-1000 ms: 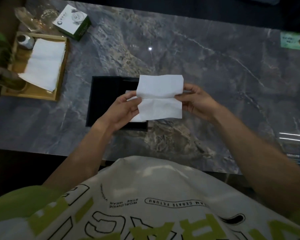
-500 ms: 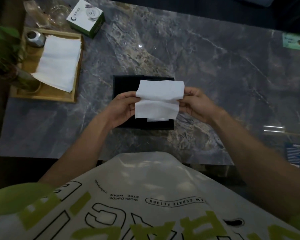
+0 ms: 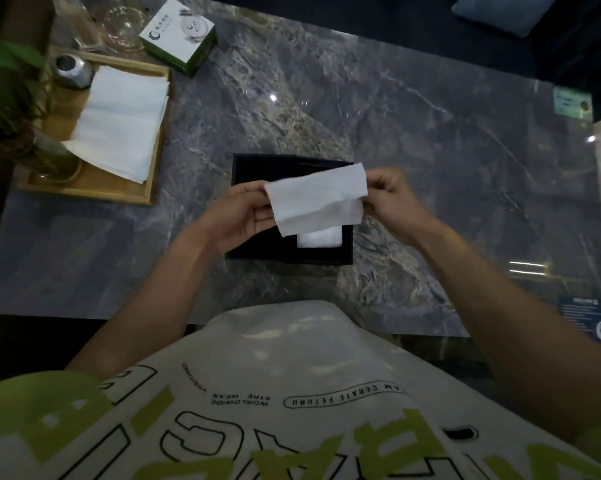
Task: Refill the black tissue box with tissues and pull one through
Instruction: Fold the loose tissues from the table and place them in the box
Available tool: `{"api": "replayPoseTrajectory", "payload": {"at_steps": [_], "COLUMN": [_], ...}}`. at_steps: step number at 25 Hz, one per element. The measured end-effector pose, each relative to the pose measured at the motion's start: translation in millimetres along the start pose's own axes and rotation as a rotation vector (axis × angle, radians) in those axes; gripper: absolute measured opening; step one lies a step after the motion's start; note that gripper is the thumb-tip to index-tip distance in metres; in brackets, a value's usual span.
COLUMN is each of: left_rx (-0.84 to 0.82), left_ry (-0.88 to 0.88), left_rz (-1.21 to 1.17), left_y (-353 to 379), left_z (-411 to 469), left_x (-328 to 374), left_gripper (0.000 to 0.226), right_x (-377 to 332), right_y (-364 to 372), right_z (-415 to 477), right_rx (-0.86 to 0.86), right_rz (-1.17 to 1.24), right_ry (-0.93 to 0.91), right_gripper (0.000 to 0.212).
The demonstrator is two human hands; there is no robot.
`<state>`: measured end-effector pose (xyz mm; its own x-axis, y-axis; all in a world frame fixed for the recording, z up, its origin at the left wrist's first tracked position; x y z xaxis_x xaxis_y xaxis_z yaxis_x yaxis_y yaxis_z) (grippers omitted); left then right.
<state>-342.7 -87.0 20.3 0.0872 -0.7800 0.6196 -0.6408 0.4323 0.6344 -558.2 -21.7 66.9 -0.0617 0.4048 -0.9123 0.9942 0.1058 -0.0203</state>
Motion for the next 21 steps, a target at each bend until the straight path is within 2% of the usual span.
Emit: {"api": "replayPoseTrajectory", "payload": {"at_steps": [2,4,6,9,10,13,17,19,21], "left_rx": [-0.006,-0.021,-0.041,-0.053,-0.057,-0.091,-0.124,-0.118,-0.115], "left_ry": [-0.022,-0.057,-0.103,-0.096,-0.092,-0.129,-0.108,-0.102,-0.107], "left_rz": [0.022,0.097,0.147,0.251,0.292,0.394,0.428,0.389,0.323], "left_y": [-0.8,-1.5,2.6,10.2,11.3,13.1,16.4,17.0,18.0], "left_z": [-0.5,-0.2,0.7,3.5,4.5,9.9,14.7,16.7,17.8], "left_x": [1.1,2.5,3.5,3.1,3.2,-0.6,-9.0,-10.7,-11.0], "left_gripper": [0.037,0.037,0.029,0.009,0.007,0.024,0.015,0.018,0.020], "right_x": [-0.8,-3.3,-5.3,-8.9,-11.5,-12.3,-6.1,-0.8,8.3], "right_y": [2.4,4.0,6.5,11.6,12.5,9.4,3.9,2.7,1.5], "right_z": [1.5,3.0,3.9,3.0,2.4,2.3,1.8,-0.1,-3.4], "right_rx": [0.002,-0.006,-0.001,-0.033,-0.040,-0.034,0.040,0.032,-0.055], "right_rz": [-0.087,-0.187,-0.244,-0.272,-0.262,-0.176,-0.044,0.096,0.157], "right_ry": [-0.010,-0.035,-0.040,-0.038,-0.039,-0.032,0.077,0.210,0.325], "right_gripper": [0.033,0.041,0.054,0.047,0.045,0.037,0.022,0.027,0.036]}}
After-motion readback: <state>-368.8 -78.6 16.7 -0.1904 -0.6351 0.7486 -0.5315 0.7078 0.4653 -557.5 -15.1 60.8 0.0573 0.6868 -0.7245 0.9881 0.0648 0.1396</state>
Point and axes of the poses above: each hand's wrist, its own z-axis towards the middle knuckle, its own y-axis out of the palm, x = y × z, the point moved 3 cm from there along z, towards the middle knuckle, and after that the axes turned 13 degrees about -x, right-handed, at the moved point
